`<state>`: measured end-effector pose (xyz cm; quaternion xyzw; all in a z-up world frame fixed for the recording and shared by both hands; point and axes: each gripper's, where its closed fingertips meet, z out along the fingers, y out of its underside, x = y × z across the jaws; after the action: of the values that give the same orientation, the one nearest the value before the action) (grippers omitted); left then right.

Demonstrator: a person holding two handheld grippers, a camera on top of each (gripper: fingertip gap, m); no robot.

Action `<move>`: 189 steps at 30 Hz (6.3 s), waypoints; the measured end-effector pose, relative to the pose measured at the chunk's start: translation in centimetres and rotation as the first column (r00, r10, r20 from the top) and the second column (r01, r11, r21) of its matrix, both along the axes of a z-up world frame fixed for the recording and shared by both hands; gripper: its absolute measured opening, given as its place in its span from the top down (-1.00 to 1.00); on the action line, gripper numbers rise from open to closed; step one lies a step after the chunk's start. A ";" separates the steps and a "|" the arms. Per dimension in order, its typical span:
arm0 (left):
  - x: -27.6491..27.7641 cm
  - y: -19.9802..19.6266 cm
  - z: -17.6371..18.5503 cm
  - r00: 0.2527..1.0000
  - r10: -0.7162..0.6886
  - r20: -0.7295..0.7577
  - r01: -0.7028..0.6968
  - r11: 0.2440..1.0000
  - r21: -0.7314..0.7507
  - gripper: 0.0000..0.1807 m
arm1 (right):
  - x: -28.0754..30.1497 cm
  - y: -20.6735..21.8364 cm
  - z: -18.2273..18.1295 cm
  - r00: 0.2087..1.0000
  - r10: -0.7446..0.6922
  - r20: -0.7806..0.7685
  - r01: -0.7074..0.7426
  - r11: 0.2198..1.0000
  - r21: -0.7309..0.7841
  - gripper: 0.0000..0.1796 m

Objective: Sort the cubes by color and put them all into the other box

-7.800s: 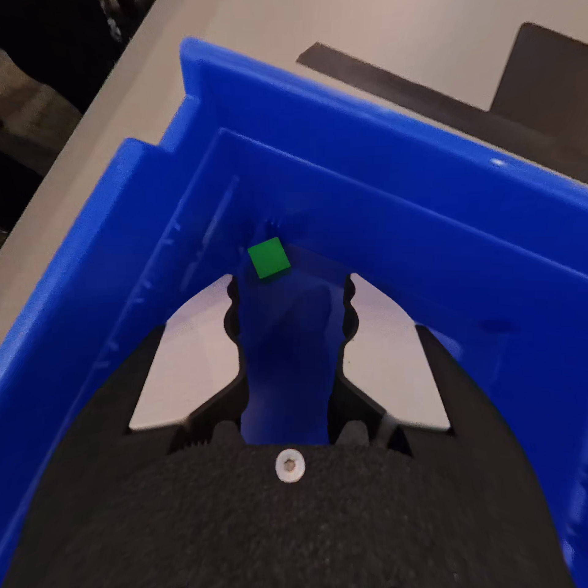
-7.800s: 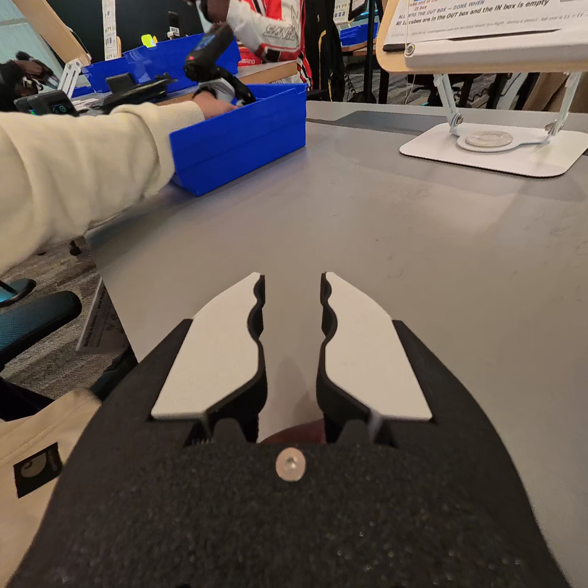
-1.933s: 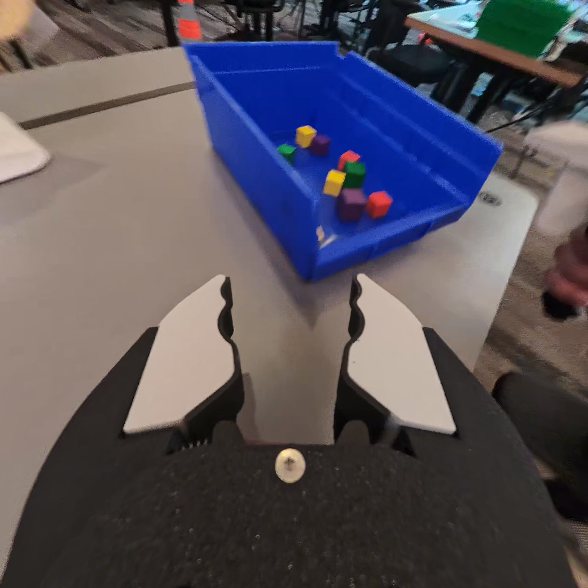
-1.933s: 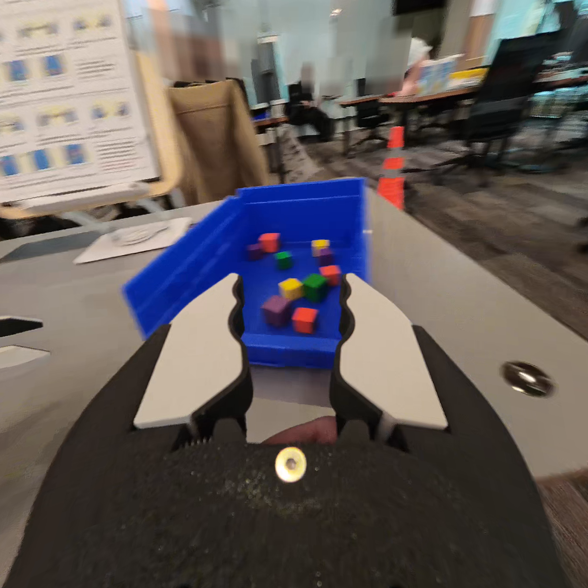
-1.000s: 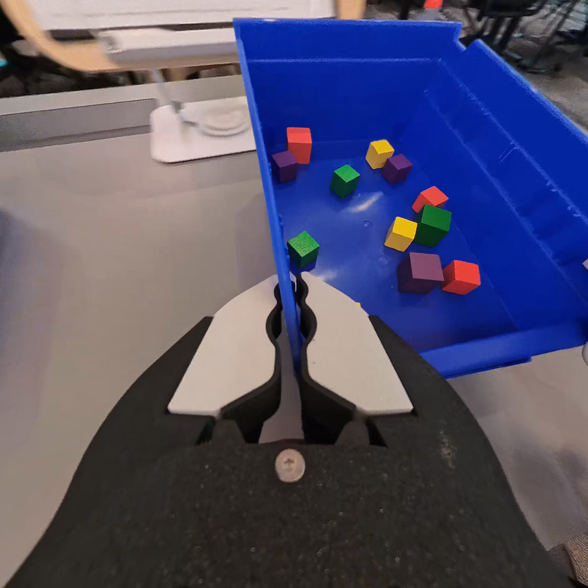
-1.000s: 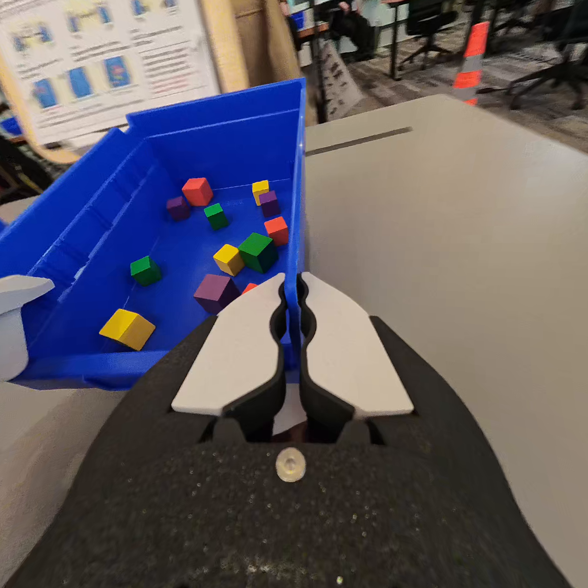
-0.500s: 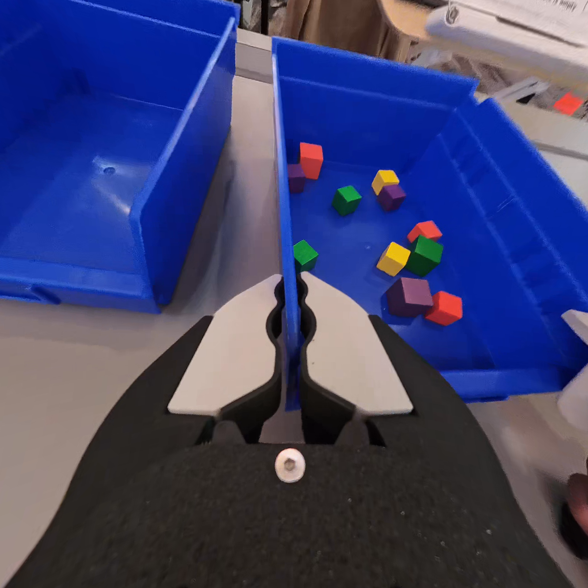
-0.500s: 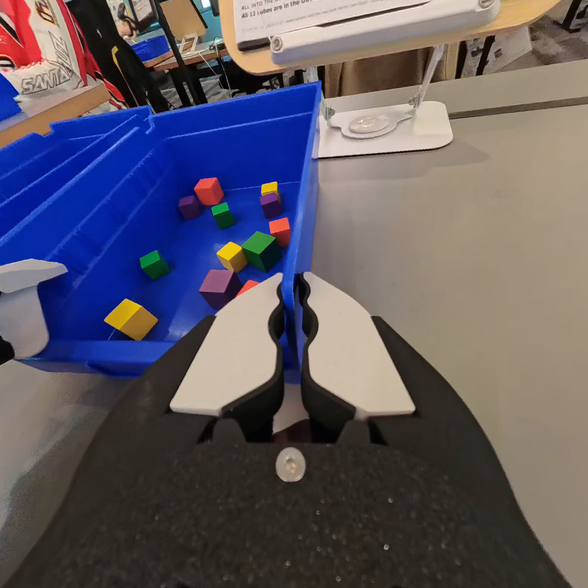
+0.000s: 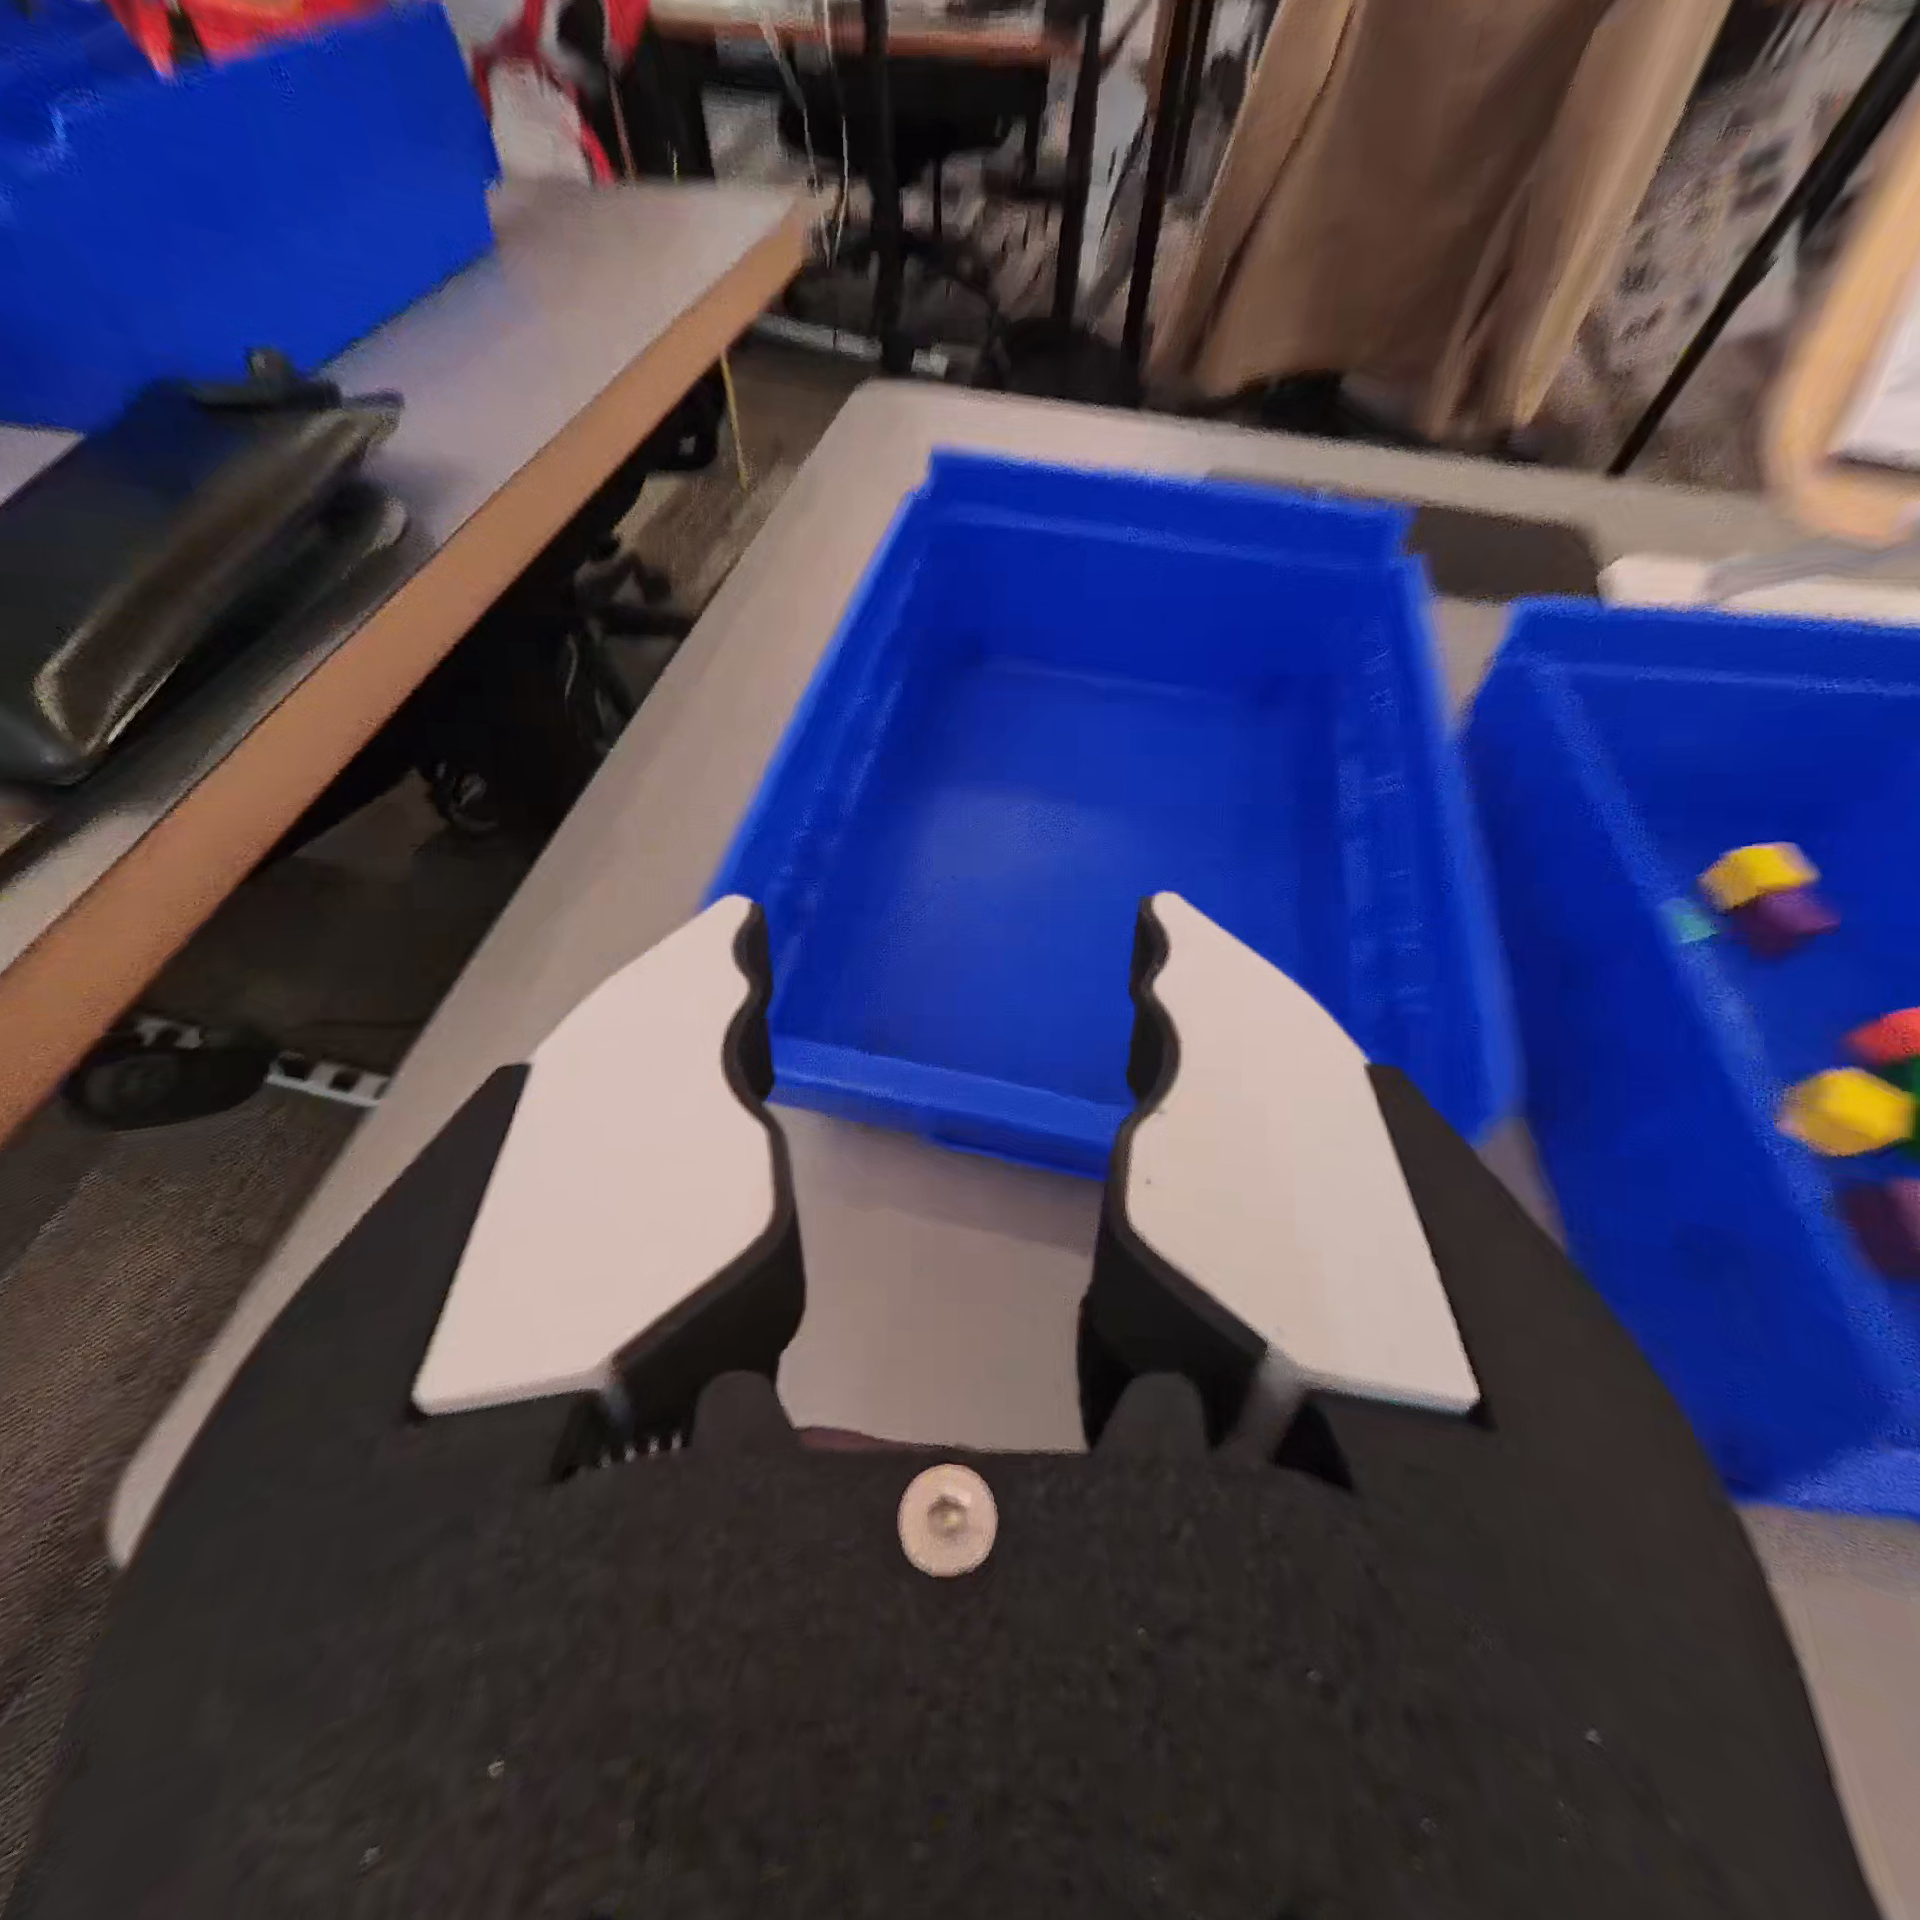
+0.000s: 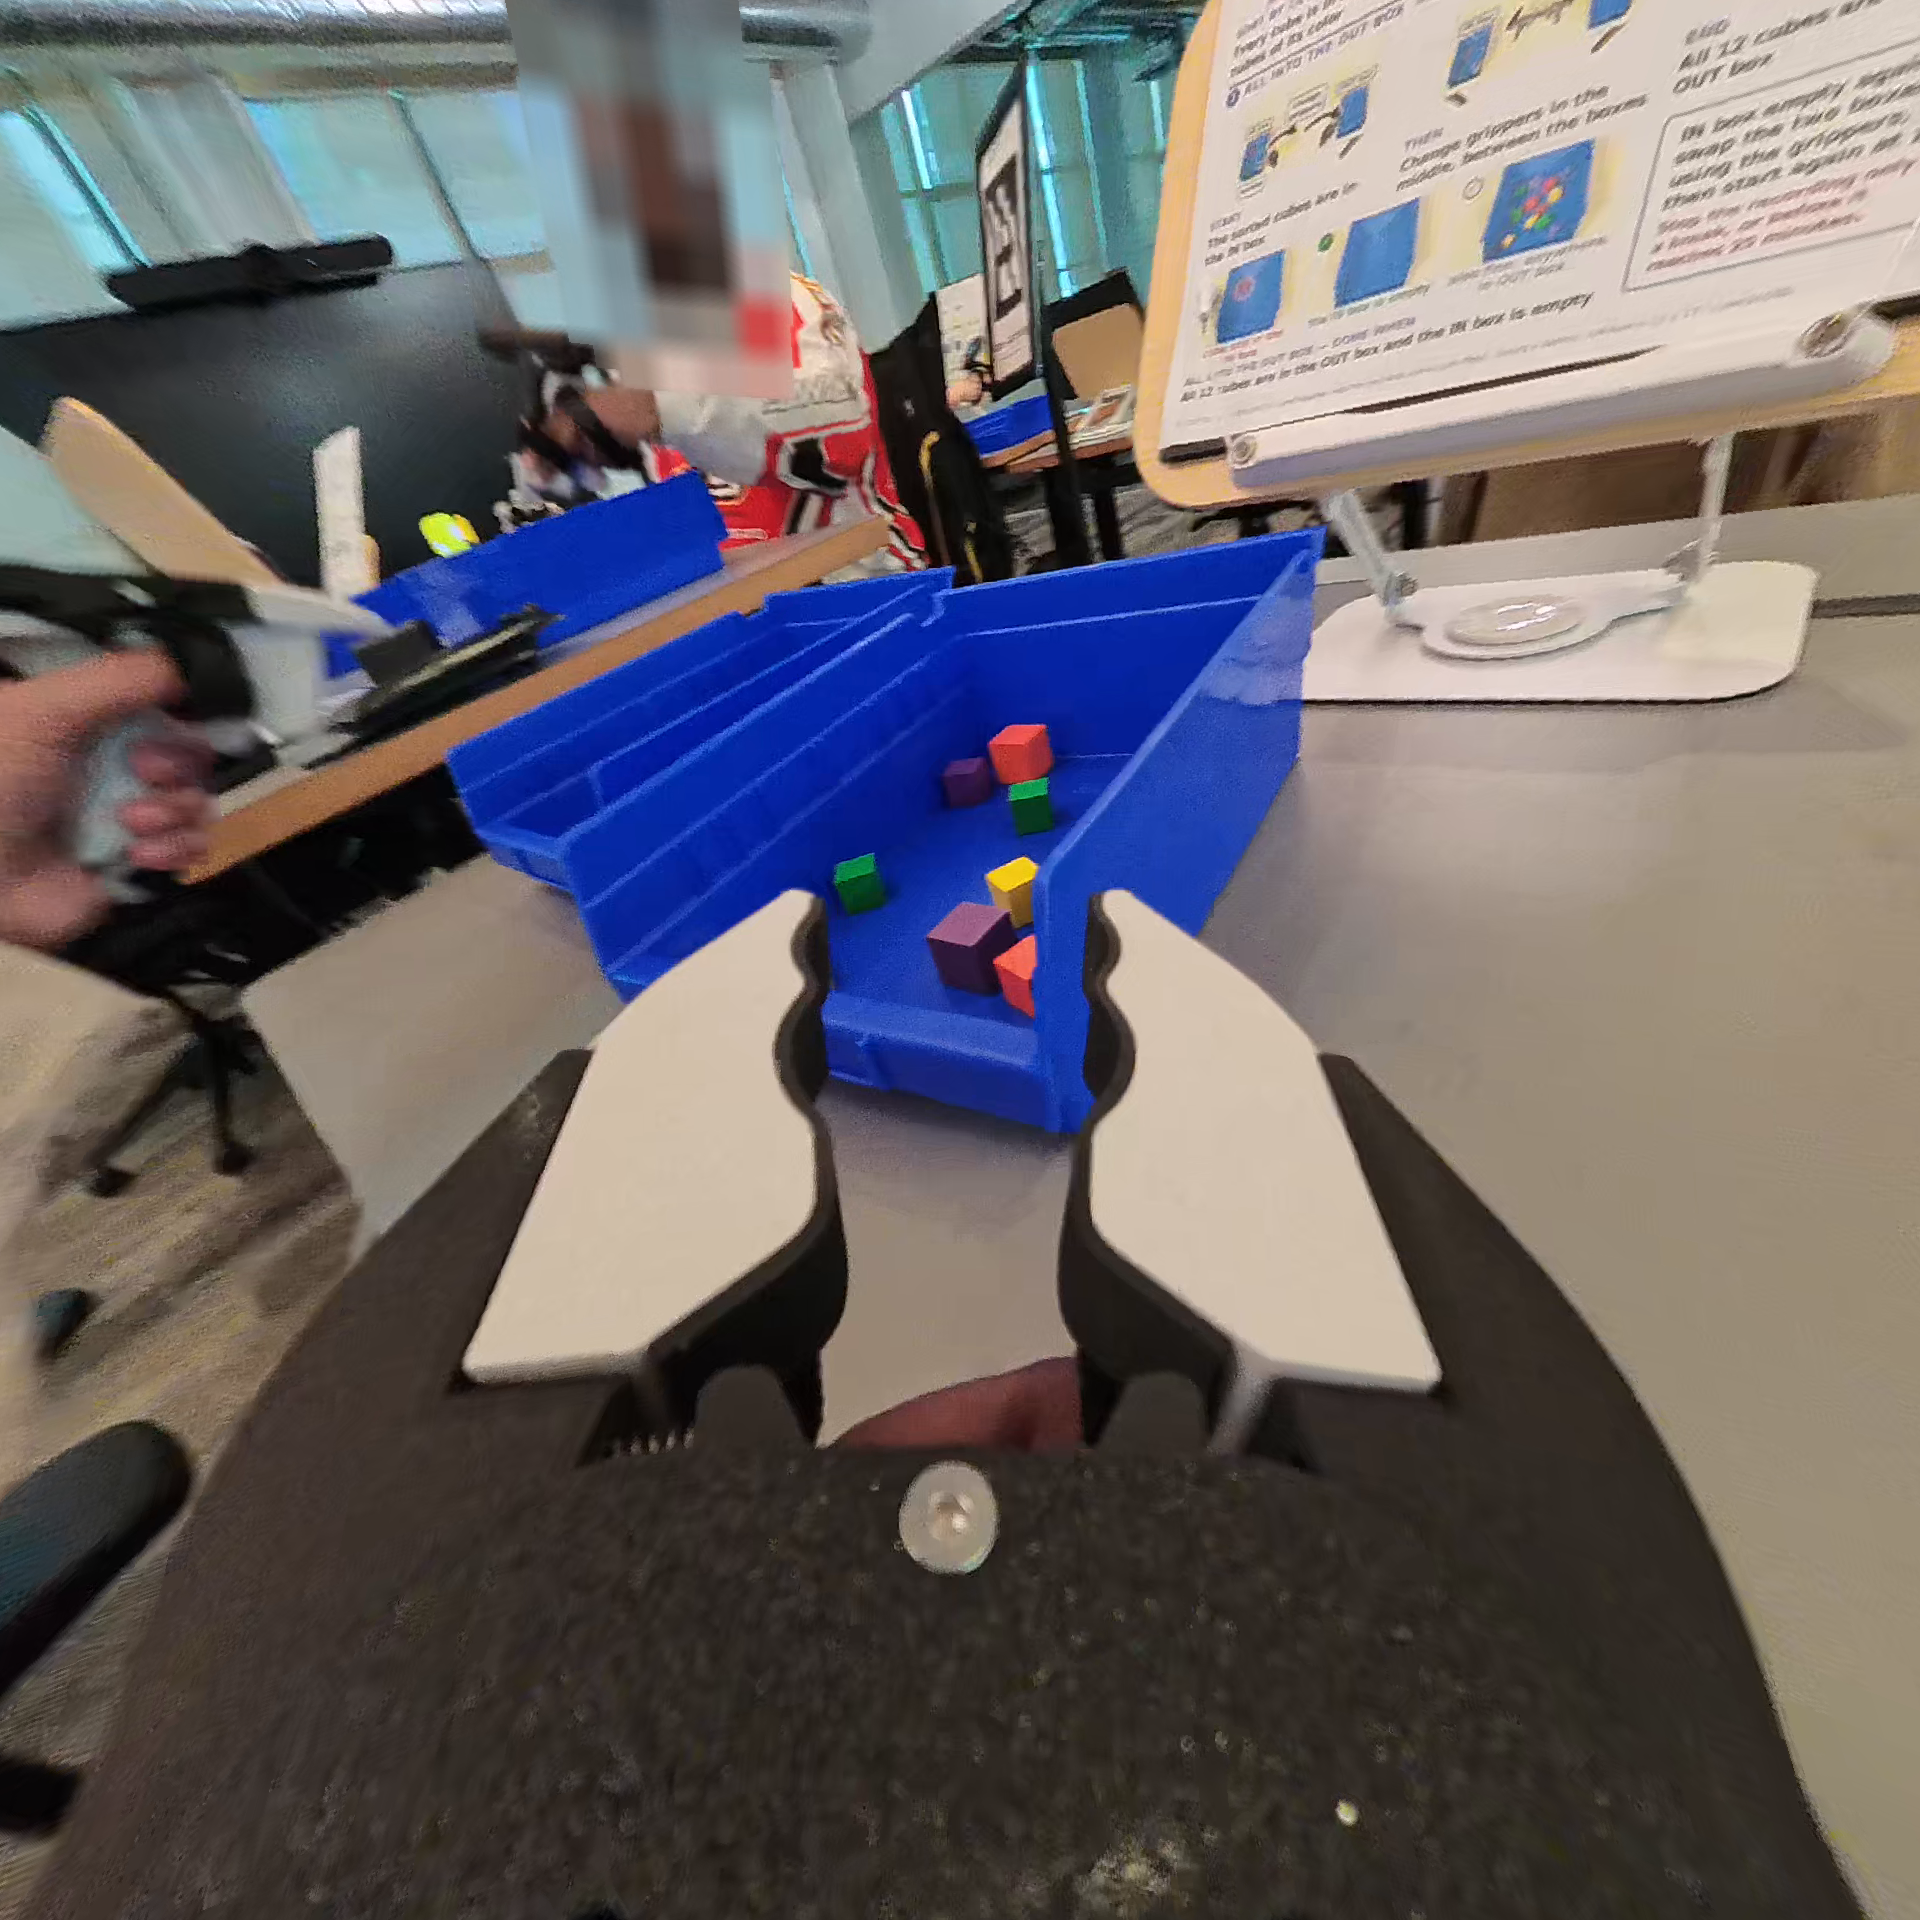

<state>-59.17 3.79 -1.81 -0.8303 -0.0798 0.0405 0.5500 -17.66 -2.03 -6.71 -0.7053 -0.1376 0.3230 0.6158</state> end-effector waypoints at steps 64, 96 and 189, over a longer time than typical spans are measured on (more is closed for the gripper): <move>47.6 2.1 2.9 0.845 -0.529 -0.079 0.535 0.831 0.151 0.95 | 23.7 2.5 9.3 0.673 -0.690 0.266 0.682 0.718 0.139 0.96; 54.2 -2.0 -0.2 0.712 -0.702 -0.019 0.698 0.704 0.132 0.29 | 43.9 0.2 4.0 0.634 -0.719 0.286 0.722 0.682 0.114 0.55; 22.9 -7.0 -9.4 0.901 -0.431 0.039 0.427 0.900 0.091 0.27 | 11.9 -0.6 -1.7 0.943 -0.231 0.240 0.225 0.973 0.055 0.40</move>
<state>-36.25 -3.23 -11.24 -0.8057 0.0876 -0.1088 0.5756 -5.74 -2.64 -8.41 -0.7426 -0.1345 0.1580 0.6368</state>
